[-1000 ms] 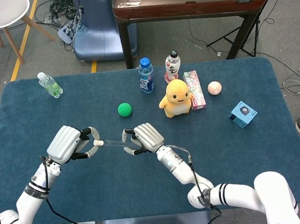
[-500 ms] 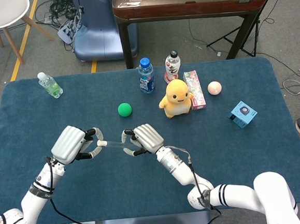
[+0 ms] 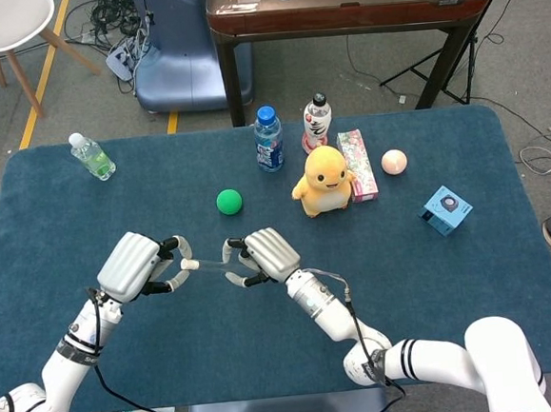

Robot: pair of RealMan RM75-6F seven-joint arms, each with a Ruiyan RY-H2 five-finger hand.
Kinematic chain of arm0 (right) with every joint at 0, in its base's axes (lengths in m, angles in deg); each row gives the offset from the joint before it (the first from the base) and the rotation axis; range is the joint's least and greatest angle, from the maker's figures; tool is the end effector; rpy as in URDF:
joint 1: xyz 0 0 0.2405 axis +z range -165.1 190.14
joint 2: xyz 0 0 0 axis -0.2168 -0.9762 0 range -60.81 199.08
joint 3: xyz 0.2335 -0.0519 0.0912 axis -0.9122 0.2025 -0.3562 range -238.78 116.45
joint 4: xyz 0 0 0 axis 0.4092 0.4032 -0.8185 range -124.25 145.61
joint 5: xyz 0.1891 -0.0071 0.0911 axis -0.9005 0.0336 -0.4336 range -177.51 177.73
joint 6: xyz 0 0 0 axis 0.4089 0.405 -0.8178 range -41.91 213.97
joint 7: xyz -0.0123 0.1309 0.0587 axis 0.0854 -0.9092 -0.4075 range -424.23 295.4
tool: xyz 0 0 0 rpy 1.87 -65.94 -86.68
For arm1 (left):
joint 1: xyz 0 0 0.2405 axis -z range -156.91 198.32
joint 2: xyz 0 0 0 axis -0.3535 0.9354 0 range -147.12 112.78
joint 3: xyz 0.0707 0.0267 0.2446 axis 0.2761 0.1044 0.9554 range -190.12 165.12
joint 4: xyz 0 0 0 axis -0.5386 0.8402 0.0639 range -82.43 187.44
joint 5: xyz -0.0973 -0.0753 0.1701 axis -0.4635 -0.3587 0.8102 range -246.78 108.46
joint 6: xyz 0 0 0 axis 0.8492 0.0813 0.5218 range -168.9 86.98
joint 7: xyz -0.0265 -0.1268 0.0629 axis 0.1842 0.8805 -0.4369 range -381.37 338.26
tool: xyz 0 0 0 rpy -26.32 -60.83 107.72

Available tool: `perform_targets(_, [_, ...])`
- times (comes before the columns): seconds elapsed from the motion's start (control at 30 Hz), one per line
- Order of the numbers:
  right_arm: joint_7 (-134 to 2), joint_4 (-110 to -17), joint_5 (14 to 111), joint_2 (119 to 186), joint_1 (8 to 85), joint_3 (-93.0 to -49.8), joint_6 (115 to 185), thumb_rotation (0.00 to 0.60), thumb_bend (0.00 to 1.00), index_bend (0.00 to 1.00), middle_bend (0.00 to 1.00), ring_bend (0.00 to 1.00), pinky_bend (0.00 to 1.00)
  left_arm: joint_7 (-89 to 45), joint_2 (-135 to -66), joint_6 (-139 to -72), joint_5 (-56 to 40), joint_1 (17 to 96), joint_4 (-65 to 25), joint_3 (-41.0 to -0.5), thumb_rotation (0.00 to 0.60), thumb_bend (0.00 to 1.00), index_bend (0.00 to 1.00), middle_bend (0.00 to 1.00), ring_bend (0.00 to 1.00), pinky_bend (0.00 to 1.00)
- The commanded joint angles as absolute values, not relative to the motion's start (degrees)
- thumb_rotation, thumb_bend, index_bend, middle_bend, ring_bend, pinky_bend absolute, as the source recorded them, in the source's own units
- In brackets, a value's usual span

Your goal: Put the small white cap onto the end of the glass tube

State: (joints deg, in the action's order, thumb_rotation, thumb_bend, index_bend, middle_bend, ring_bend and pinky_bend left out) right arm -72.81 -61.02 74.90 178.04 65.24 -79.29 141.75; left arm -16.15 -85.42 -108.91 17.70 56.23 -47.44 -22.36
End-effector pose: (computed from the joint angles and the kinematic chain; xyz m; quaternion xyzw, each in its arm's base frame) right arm -0.0205 -0.3441 -0.0876 0.6622 -0.4647 0.5505 0.2061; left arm -0.1330 0.3112 0.1032 -0.6974 -0.3406 -0.5331 0.3369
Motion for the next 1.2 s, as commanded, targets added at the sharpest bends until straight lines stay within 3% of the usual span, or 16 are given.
perform_targets(0.03, [-73.0,-61.0,74.9,178.1,65.3,-79.3,141.7,0.6,0.51,0.72,0.99,1.0,0.98,-16.1,-85.6,-108.9,17.7,56.3,-47.3,-22.3,0.6,0.3,0.53,1.0,1.0,0.99])
perform_targets(0.8, [-72.0,-61.2,73.9,178.6,65.5,-79.6,141.1,0.6,0.52,0.72,0.99,1.0,0.98,-16.3,-86.7,-109.1,18.1,56.5,-46.1,-21.8,0.6,0.3,0.52,1.0,1.0,0.99])
perform_targets(0.87, [-71.2,-61.6,73.6,178.0,65.3,-79.3,140.7,0.6,0.52,0.72,0.99,1.0,0.98,-16.2,-86.4,-108.8,17.9,56.5,-46.1,-21.7,0.6,0.3,0.44,1.0,1.0,0.99])
perform_targets(1.03, [-68.2,-63.7,72.3,175.6,64.7,-78.6,139.4,0.6,0.52,0.72,0.99,1.0,0.98,-15.6,-85.1,-107.6,17.3,56.6,-46.5,-21.4,0.6,0.3,0.13,0.99,1.0,0.98])
perform_targets(1.2, [-61.6,-68.0,69.3,170.0,63.8,-76.9,136.5,0.6,0.52,0.72,0.98,1.0,0.98,-14.5,-84.0,-107.8,16.7,56.0,-45.9,-21.3,0.6,0.3,0.07,0.93,0.97,0.96])
